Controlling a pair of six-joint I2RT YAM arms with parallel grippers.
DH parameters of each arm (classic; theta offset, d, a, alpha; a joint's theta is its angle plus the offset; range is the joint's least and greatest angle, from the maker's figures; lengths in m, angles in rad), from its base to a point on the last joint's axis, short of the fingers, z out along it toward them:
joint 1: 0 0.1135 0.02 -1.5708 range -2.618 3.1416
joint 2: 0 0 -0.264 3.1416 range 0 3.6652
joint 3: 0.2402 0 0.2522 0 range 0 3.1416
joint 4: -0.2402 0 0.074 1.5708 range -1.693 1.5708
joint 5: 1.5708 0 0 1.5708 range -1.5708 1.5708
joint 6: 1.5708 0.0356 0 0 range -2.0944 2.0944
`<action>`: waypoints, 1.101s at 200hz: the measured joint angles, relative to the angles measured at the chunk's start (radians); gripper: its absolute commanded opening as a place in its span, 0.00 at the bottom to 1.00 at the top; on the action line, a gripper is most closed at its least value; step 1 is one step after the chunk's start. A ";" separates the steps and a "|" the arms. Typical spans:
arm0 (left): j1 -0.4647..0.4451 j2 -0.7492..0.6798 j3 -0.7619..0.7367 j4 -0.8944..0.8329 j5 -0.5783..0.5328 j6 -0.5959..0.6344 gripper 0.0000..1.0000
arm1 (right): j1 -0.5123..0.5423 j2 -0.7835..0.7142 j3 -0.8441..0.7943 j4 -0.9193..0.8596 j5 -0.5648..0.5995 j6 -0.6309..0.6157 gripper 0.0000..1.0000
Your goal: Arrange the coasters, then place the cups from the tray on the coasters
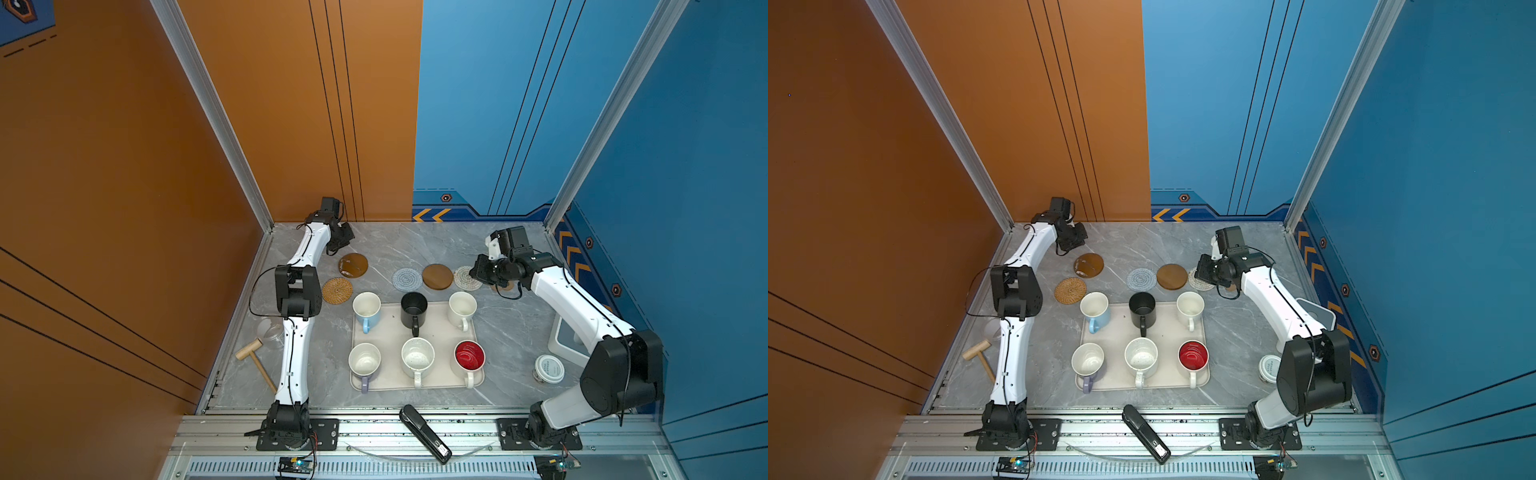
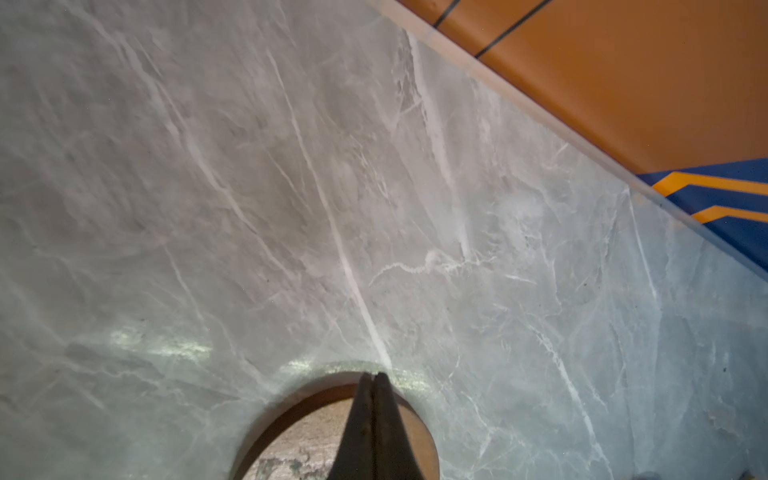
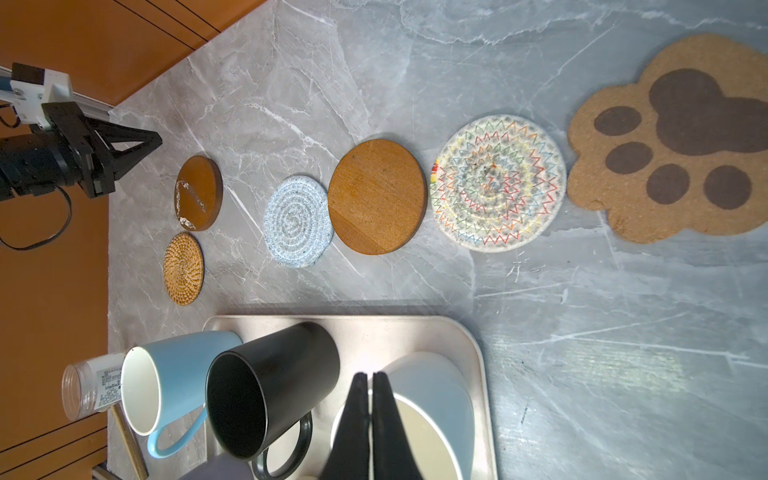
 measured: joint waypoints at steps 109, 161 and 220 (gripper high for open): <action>0.015 0.013 0.003 0.003 -0.061 -0.024 0.00 | -0.002 -0.050 0.000 -0.001 0.001 0.000 0.04; 0.019 0.013 -0.028 0.003 -0.077 -0.034 0.00 | -0.002 -0.053 0.000 -0.001 0.001 0.000 0.04; 0.019 0.013 -0.090 0.004 -0.074 -0.034 0.00 | -0.002 -0.053 0.000 -0.001 0.000 0.000 0.03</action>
